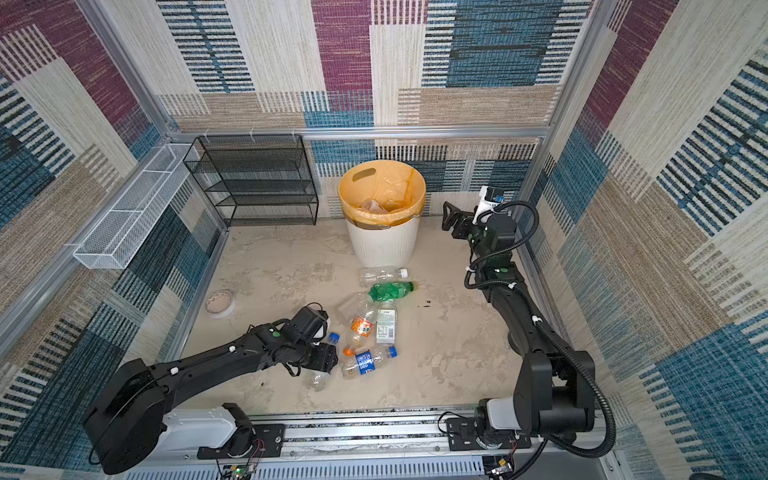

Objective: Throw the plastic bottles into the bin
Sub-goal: 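Lower the left gripper onto the blue-capped bottle while the right arm withdraws, then close the left gripper on the blue-capped bottle and lift it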

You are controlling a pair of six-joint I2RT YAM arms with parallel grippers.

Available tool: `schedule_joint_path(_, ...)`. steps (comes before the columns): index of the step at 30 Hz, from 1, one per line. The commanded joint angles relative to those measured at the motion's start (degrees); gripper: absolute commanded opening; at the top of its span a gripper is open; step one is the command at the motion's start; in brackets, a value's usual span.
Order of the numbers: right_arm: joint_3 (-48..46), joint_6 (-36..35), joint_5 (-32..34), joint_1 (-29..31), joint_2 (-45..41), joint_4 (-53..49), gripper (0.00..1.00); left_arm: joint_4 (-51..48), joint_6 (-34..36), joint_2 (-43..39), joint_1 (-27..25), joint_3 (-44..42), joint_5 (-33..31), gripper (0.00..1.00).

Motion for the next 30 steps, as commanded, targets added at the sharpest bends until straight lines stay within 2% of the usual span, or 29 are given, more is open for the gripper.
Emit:
schedule_joint_path(1, -0.16, -0.08, -0.50, 0.06, 1.47, -0.36, 0.99, 0.71, -0.54, -1.09, 0.16, -0.35, -0.44, 0.69)
schedule_joint_path(13, -1.76, 0.95, -2.91, 0.06, 5.59, -3.33, 0.99, 2.15, 0.52, -7.60, 1.21, -2.66, -3.63, 0.61)
schedule_joint_path(14, -1.59, 0.97, -3.16, 0.06, 5.72, -3.64, 0.99, 2.20, 0.38, -7.70, 1.30, -2.95, -3.41, 0.62)
schedule_joint_path(17, -1.40, 1.15, -3.62, 0.06, 5.80, -3.78, 0.99, 2.13, 0.39, -7.62, 1.31, -3.35, -2.18, 0.73)
schedule_joint_path(20, -1.41, 1.65, -3.95, 0.06, 6.08, -3.70, 0.99, 1.15, 0.70, -7.70, 1.31, -3.29, -3.00, 0.78)
schedule_joint_path(24, -1.73, 2.35, -4.51, 0.12, 6.33, -3.33, 0.98, 0.91, 1.30, -7.73, 1.40, -3.61, -4.15, 0.81)
schedule_joint_path(30, -2.10, 2.15, -4.18, 0.12, 6.14, -3.38, 0.98, 1.83, 1.05, -3.39, 1.39, -2.74, -2.69, 0.79)
